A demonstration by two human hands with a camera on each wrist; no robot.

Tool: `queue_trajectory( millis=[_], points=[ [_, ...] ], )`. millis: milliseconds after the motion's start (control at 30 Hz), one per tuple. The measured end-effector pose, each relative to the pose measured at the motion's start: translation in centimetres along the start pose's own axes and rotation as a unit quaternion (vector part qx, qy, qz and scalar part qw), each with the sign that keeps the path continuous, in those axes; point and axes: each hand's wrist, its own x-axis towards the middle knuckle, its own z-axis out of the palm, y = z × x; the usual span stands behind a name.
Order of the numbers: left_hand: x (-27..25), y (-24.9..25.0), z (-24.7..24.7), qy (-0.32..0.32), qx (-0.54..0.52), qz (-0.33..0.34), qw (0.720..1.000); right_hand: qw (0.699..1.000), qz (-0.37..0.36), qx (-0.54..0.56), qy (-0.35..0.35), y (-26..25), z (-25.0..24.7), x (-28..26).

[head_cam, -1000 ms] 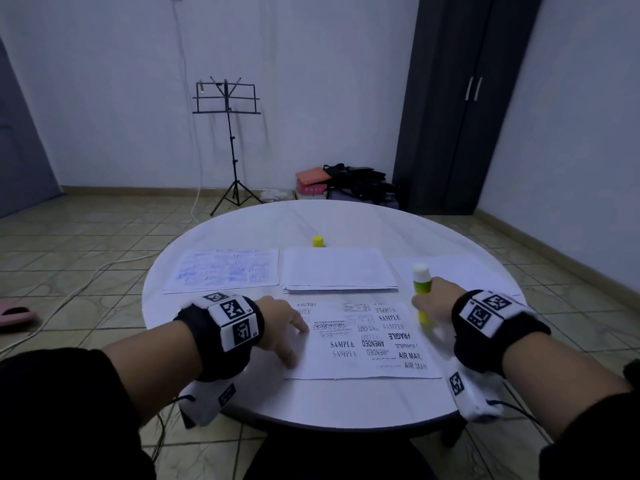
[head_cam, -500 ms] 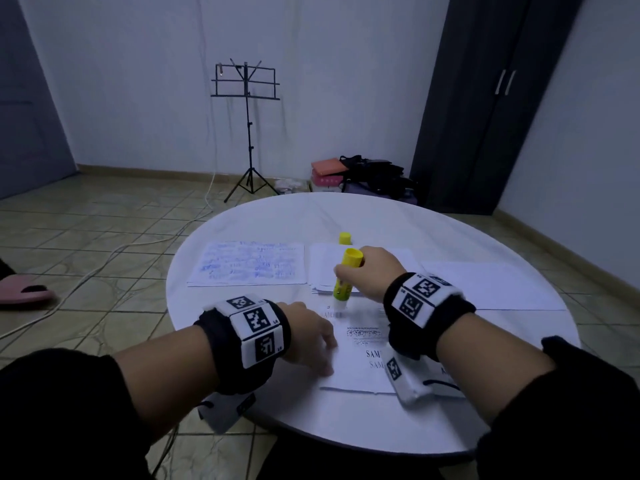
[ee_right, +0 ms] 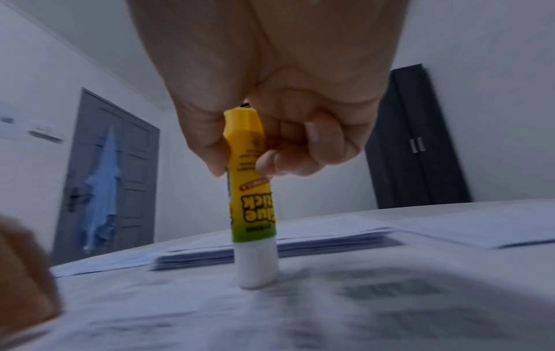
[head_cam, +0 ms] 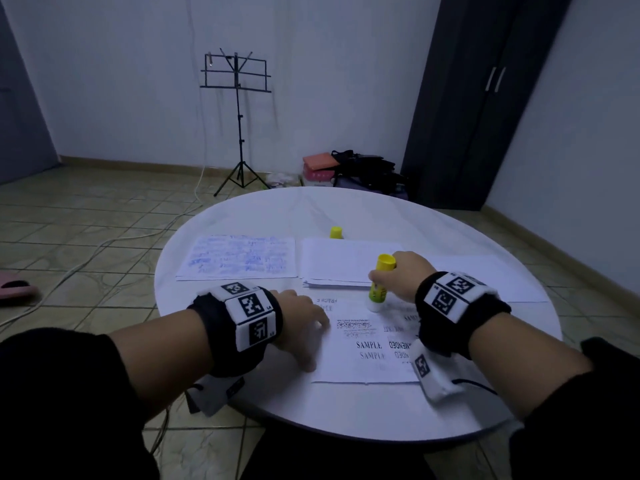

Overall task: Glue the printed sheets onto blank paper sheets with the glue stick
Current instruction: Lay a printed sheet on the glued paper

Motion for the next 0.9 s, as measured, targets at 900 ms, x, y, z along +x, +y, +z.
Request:
queue_trajectory(
  millis=[900],
  points=[
    [-2.1, 1.9, -1.6, -0.055, -0.049, -0.058, 0.996, 0.970, -0.213, -0.026, -0.115, -4.9, 1.7, -8.1]
  ],
)
